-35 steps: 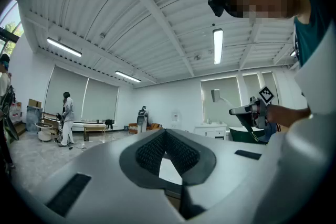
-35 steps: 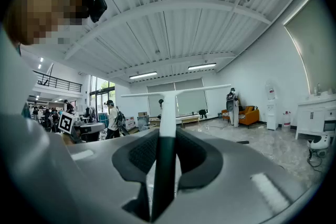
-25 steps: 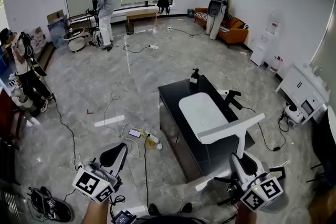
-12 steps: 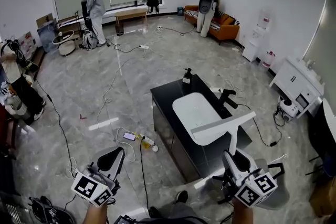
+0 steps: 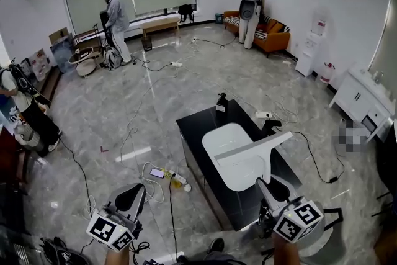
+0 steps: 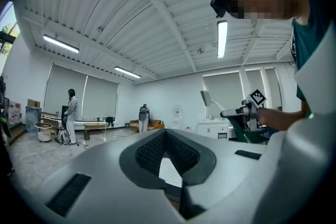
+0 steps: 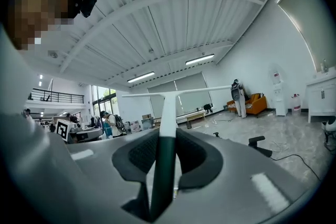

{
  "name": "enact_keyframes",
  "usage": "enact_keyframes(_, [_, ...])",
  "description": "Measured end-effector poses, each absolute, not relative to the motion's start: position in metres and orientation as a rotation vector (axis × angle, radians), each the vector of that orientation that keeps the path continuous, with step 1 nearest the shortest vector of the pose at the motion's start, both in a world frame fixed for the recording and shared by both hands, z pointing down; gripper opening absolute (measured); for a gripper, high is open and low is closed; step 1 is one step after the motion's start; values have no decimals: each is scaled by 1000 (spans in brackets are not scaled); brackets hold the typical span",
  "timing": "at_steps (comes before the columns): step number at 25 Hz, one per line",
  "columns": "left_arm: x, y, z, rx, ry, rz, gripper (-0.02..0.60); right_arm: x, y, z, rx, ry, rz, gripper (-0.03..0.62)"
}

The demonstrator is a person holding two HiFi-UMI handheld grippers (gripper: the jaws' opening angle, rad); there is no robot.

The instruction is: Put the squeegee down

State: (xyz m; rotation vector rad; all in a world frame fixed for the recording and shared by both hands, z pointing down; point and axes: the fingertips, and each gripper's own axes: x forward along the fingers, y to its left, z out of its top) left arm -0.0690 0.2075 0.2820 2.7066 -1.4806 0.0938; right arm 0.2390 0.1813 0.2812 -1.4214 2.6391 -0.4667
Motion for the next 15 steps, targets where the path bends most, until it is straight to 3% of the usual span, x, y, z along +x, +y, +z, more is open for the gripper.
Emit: enact_keyframes(15, [-26,142,286,2649,-1512,113,6,271,88,301,-1340,2669,-518,100])
